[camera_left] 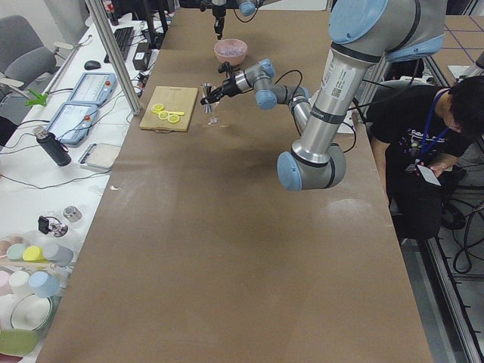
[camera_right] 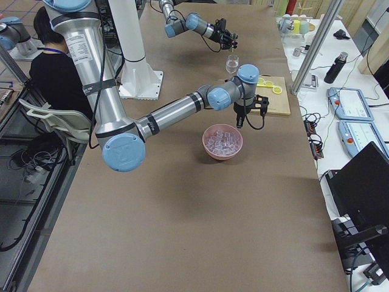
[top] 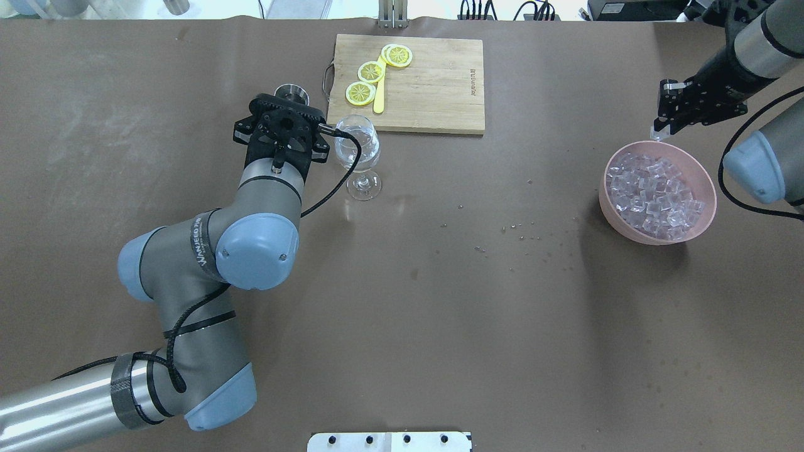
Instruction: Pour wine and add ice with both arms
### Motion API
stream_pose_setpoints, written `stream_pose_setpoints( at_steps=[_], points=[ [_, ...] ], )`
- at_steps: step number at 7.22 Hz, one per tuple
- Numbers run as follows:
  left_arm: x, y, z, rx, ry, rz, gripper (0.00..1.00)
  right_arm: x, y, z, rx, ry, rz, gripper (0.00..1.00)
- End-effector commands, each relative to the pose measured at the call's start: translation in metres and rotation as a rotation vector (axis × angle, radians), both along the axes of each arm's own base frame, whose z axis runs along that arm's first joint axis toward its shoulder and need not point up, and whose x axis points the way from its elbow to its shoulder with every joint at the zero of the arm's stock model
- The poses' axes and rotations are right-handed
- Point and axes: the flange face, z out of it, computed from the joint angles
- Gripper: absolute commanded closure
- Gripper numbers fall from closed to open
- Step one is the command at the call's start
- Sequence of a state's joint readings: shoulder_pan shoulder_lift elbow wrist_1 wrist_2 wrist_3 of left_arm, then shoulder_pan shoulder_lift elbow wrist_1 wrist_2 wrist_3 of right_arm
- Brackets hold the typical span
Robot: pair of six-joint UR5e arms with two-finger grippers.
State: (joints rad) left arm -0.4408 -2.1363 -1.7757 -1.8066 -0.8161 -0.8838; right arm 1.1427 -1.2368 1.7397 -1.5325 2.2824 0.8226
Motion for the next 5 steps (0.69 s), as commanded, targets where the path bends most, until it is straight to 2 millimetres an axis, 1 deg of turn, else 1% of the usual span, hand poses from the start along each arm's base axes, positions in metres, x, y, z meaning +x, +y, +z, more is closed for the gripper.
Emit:
stream_pose_setpoints(
  at_steps=[1, 3, 4, 5],
  points=[
    [0.003, -0.001, -0.008, -0.009, -0.028, 0.003, 0.81, 0.002, -0.007, -0.037, 0.026, -0.004, -0.003, 1.00],
    [0.003, -0.001, -0.007, -0.009, -0.035, 0.005, 0.82, 0.006, -0.005, -0.044, 0.048, -0.009, -0.007, 1.00],
    [0.003, -0.001, -0.008, -0.002, -0.059, 0.014, 0.84, 0.017, -0.008, -0.044, 0.050, -0.005, 0.005, 1.00],
    [0.006, 0.000, -0.007, -0.009, -0.081, 0.019, 0.84, 0.023, -0.012, -0.048, 0.072, -0.005, 0.003, 1.00]
  ],
)
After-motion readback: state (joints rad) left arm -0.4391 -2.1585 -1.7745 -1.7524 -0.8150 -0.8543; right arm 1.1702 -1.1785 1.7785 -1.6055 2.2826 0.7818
